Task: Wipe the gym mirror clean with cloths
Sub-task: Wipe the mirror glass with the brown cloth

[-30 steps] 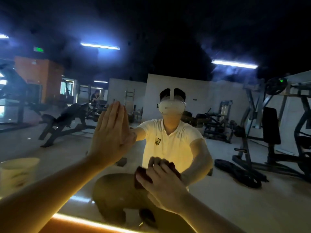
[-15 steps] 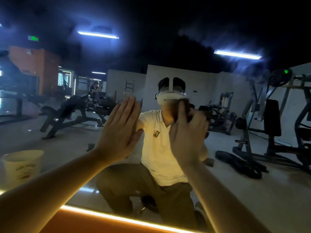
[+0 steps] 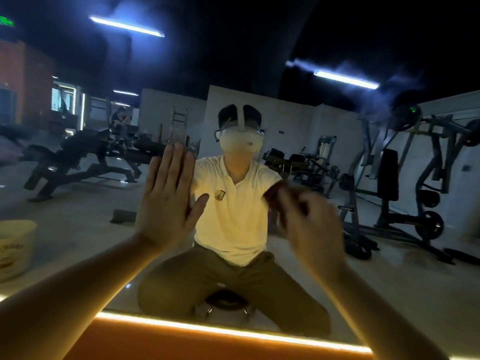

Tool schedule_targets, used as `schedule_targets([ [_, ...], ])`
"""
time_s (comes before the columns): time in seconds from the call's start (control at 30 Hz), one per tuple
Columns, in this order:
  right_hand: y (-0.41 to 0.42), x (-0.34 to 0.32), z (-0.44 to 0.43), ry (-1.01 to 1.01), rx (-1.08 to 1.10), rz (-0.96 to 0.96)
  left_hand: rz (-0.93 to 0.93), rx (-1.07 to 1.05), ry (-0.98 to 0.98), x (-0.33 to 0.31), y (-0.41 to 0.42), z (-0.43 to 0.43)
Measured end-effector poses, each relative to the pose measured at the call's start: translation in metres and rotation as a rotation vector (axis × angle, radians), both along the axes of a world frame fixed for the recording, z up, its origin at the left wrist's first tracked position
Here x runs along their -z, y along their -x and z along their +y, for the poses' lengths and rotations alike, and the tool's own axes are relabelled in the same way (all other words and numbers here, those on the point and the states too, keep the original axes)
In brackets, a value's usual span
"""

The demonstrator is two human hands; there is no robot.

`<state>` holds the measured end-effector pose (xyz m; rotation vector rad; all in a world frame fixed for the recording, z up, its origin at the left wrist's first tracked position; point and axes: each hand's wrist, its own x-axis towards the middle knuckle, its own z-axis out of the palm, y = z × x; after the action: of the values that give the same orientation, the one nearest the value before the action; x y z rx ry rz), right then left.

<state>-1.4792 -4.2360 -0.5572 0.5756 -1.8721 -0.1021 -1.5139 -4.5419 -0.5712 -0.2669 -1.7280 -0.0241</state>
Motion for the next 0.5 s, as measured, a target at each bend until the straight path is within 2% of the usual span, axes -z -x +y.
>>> schedule_targets([
  [0.1,0.006,-0.068,0.001,0.417,0.117,0.139,-0.008,0.014,0.001,0.002,0.001,-0.002],
  [0.2,0.015,-0.063,-0.04,0.603,0.109,0.198,-0.013,0.008,-0.001,0.002,0.003,-0.004],
  [0.27,0.016,-0.029,-0.075,0.568,0.066,0.167,-0.009,0.011,0.008,0.002,0.003,-0.004],
  [0.37,0.019,0.037,-0.1,0.414,-0.011,0.036,0.0,0.016,0.028,0.001,0.001,-0.002],
  [0.5,0.011,0.089,-0.083,0.069,-0.125,0.071,0.011,-0.012,0.046,0.001,-0.001,-0.002],
])
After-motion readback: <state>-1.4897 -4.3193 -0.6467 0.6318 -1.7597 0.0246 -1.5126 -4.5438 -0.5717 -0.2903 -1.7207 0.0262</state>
